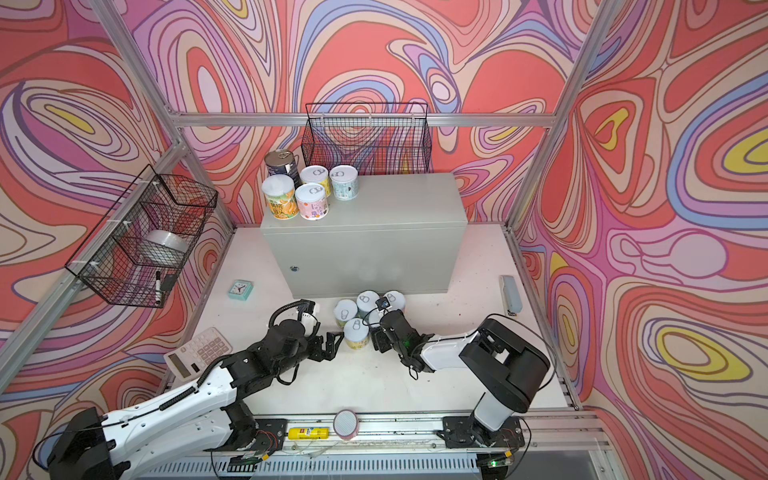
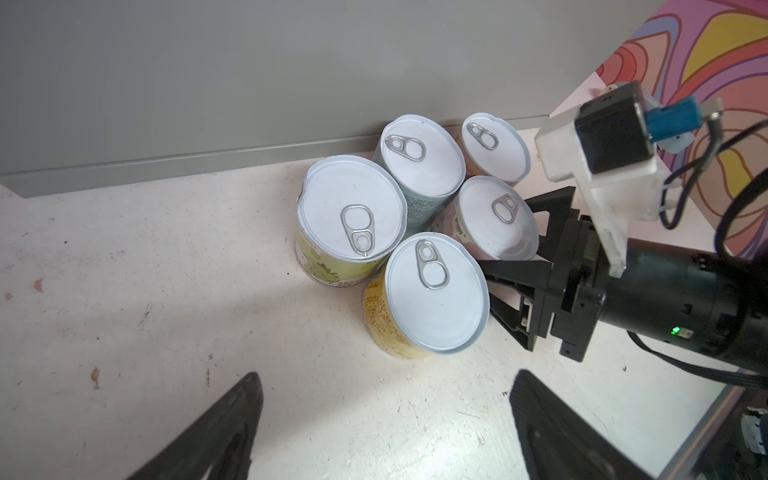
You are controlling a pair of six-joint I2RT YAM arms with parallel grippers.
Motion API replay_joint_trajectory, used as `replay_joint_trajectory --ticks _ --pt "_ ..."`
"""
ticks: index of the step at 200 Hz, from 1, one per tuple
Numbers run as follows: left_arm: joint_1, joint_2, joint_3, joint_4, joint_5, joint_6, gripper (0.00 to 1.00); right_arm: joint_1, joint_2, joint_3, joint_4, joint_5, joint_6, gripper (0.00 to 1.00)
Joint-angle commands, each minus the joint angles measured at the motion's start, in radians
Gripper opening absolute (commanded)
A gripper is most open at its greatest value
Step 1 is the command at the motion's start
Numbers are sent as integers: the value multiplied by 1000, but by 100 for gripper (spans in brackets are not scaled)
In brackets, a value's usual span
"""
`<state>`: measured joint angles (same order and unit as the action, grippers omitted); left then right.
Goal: Place and organize the canned foods onto the counter
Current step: 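Close the right gripper on the pink-labelled can nearest it in the cluster, then lift the pink-labelled can with the right gripper up to the box top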
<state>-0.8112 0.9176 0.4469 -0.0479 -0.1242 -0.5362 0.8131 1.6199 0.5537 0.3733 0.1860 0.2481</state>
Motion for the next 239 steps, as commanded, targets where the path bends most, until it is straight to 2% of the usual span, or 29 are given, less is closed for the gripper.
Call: replay_joint_trajectory --ticks 1,17,40,71,136,151,182,203,226,239 --pt "-4 3 -10 4 -8 -15 95 2 -39 -14 -8 -1 7 62" --pt "-4 10 -8 5 -8 -6 94 2 -70 -30 -40 13 15 59" --pt "-4 24 -13 22 -10 6 94 1 -105 -57 -94 21 35 60" --pt "-3 52 -15 48 -8 24 95 2 -125 -86 -126 20 63 79" --pt "-2 87 13 60 -5 61 96 1 24 -31 -64 101 86 95" --pt "-1 84 11 58 -11 58 96 2 48 -23 -55 111 92 96" --pt "0 89 3 64 -18 55 96 2 51 -15 -63 111 86 95" --pt "2 105 3 76 -12 48 96 2 36 -25 -60 115 81 88" --pt "2 112 9 80 -6 48 96 1 -8 -51 -57 115 86 77" --pt "2 107 14 72 -5 51 96 4 -44 -61 -73 110 94 63"
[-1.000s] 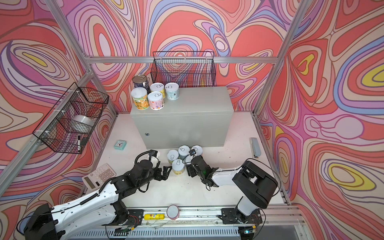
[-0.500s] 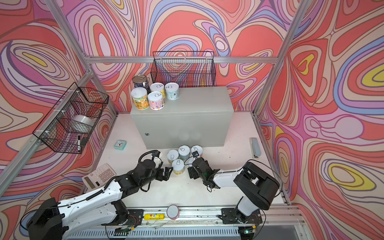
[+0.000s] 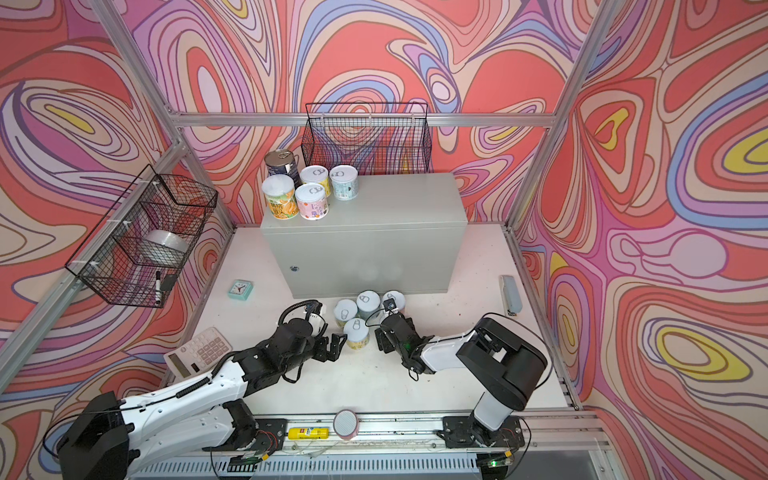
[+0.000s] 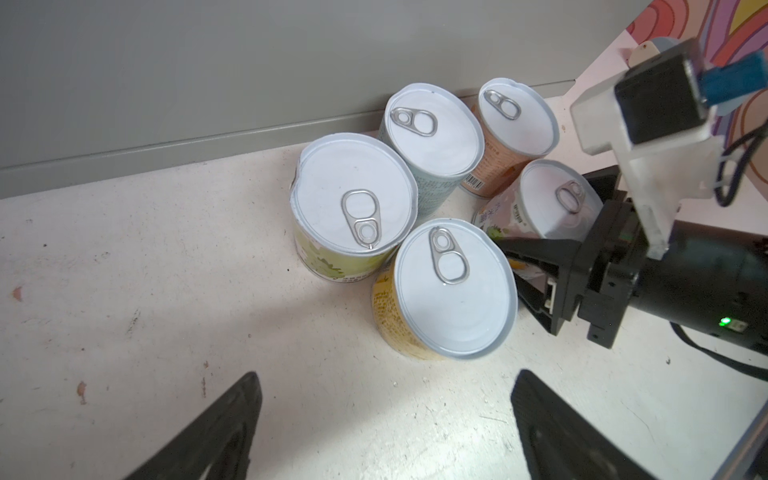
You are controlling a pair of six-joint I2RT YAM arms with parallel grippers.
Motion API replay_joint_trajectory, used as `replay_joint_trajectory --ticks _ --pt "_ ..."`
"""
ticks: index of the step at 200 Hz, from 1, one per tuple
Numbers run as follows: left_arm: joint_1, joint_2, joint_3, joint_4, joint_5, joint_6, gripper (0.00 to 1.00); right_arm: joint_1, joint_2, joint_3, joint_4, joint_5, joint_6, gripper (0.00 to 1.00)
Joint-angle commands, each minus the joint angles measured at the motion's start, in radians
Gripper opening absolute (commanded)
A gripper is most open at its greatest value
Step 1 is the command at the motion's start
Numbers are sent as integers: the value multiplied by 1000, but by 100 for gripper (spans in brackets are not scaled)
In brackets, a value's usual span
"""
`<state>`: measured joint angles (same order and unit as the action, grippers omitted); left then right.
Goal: Place and organize the canned foods onto the counter
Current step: 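Lift the pink-labelled can with the right gripper up to the box top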
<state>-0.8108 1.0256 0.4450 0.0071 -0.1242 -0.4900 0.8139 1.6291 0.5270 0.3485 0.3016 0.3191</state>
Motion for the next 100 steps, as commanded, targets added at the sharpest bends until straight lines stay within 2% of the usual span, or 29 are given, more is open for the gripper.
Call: replay_joint_trajectory --ticks 1,12,21,61,85,100 --pt "1 -2 17 17 -5 5 96 3 -54 -35 -51 -5 23 61" --pt "2 -11 21 5 -9 8 95 6 -97 -40 -74 -5 32 38" --pt "2 -24 24 -6 -14 8 95 6 -133 -37 -106 -1 40 0" --pt "5 -94 59 -101 -18 -20 95 11 -287 83 -370 5 59 0" --pt "12 -107 153 -211 -4 -37 95 11 -359 229 -592 2 84 0" --pt "35 -102 219 -278 41 -49 95 11 -380 360 -715 21 79 0"
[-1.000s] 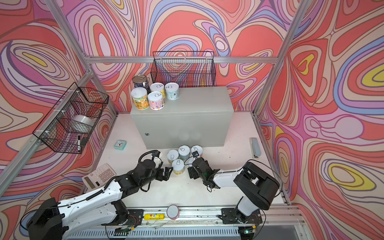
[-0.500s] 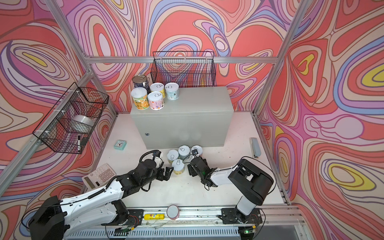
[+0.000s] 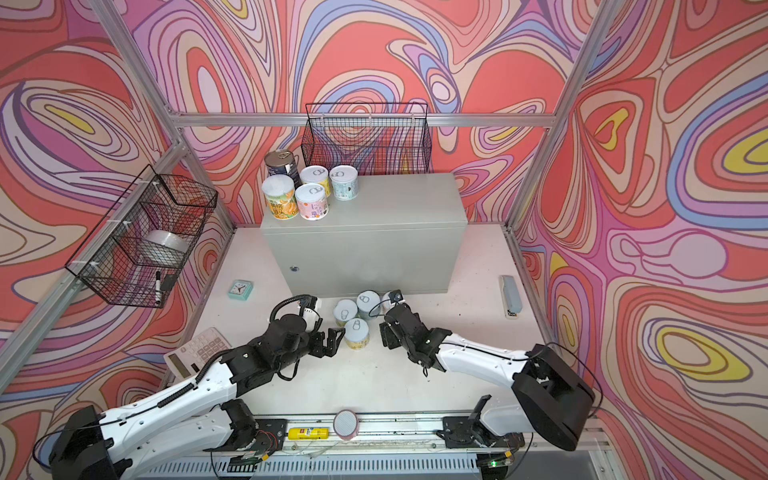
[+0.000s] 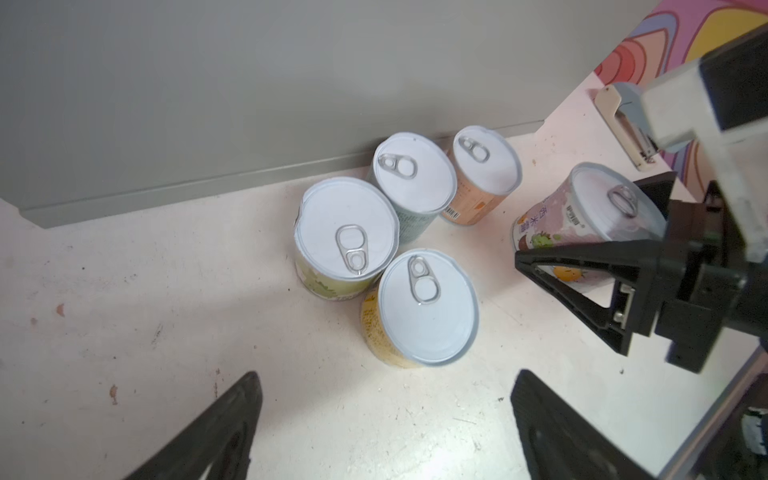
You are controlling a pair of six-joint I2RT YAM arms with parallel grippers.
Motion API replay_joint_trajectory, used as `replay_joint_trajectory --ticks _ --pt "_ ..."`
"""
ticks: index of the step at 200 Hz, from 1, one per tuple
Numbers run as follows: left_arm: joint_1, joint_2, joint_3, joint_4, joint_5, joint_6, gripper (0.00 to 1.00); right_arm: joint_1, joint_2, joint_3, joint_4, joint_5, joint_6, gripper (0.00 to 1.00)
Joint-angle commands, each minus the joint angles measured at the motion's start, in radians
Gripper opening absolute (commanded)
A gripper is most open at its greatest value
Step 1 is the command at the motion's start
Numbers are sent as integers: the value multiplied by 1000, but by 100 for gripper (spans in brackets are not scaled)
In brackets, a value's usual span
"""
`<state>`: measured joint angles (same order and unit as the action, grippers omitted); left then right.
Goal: Place and organize the canned foods onto the counter
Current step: 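Lift the pink-labelled can with the right gripper up to the box top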
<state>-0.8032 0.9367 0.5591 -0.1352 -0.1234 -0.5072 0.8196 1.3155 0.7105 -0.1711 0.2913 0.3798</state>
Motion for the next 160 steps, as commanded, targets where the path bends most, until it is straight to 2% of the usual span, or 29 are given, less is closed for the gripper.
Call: replay_joint_trajectory --ticks 1,40,67,116,160 --pt "30 -13 110 -144 42 -32 95 6 -66 186 -203 33 17 0" --pt "71 17 286 -301 65 -31 94 5 -9 513 -434 72 -42 0" --pt "73 19 352 -368 61 -24 95 4 50 699 -554 72 -57 0" --pt "73 -3 336 -360 33 -26 96 6 127 1020 -661 130 -144 0" --pt "73 -9 306 -337 43 -39 96 0 228 1188 -665 155 -229 0"
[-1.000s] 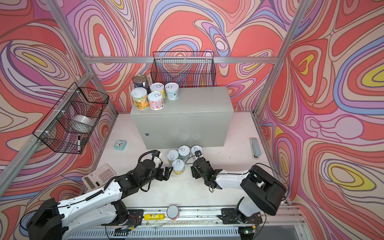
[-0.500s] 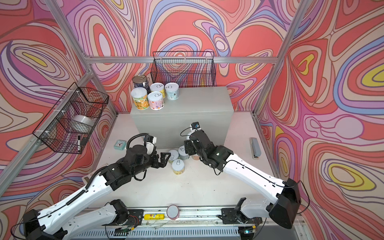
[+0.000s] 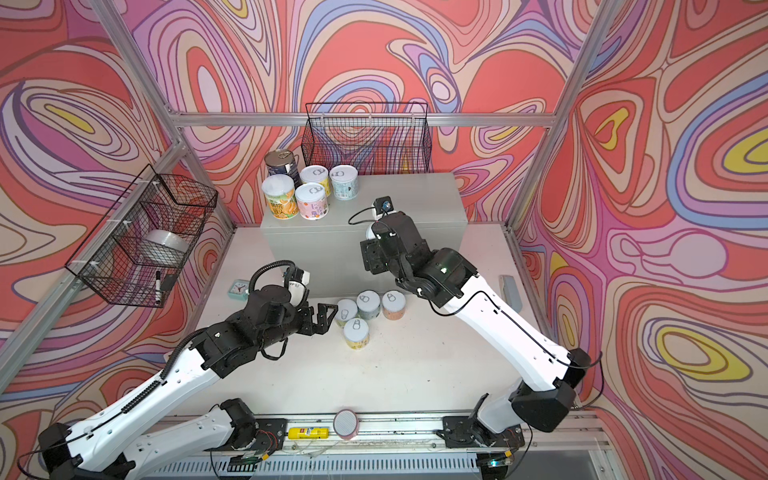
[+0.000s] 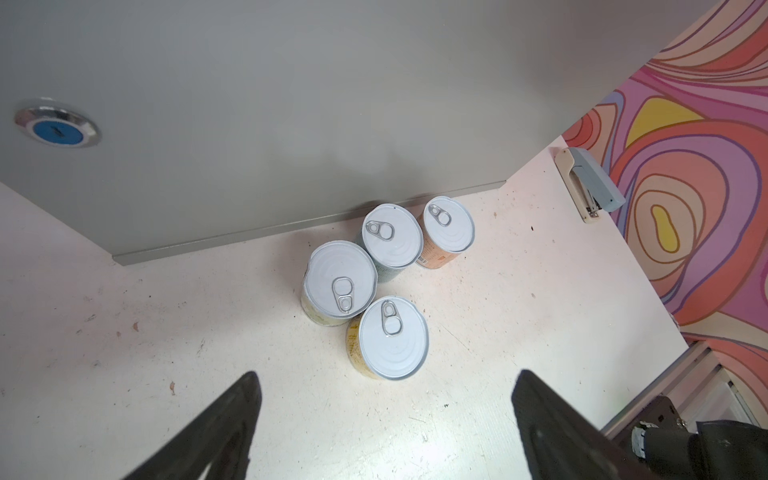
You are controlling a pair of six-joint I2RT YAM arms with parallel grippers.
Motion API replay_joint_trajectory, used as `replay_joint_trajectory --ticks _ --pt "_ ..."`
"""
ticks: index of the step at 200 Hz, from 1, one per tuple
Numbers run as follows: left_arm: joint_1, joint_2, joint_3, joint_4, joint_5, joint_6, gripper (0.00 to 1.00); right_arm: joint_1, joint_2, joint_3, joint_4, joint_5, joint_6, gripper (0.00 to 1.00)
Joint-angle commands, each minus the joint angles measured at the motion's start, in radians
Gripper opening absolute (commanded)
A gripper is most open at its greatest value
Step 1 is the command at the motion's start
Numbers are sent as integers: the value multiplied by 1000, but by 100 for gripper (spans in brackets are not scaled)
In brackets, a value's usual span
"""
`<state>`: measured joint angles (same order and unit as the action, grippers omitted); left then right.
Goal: Place and organize the canned foods onto the counter
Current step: 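Lift the pink-labelled can with the right gripper up to the box top, then lower the pink-labelled can onto the box top at the end of the row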
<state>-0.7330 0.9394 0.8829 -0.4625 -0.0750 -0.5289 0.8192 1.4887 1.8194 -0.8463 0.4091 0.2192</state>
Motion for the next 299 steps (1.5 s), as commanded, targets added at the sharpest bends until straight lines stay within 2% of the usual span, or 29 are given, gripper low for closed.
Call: replay_joint_trajectory --ticks 1,31,93,153,211,272,277,290,299 --pt "3 -11 -18 -11 -4 -16 96 -1 56 83 11 35 -70 0" --pt "3 -17 -20 -21 -27 -10 95 -9 135 182 21 24 -111 0" --pt "3 -13 -7 -17 -18 18 95 -95 277 375 33 -57 -146 0" --pt "4 -25 -19 -25 -21 27 94 -158 398 473 56 -148 -129 0" --pt "3 -19 -25 -18 -21 39 94 -169 488 596 32 -174 -139 0" --pt "3 -24 -40 -17 -30 38 94 -169 540 623 24 -179 -143 0" --pt "3 -24 -41 -18 -30 39 94 -169 543 625 21 -178 -142 5" --pt "3 -20 -41 -17 -31 38 94 -169 548 626 21 -178 -141 26" --pt "3 -16 -40 -18 -29 39 94 -168 554 629 20 -178 -140 34"
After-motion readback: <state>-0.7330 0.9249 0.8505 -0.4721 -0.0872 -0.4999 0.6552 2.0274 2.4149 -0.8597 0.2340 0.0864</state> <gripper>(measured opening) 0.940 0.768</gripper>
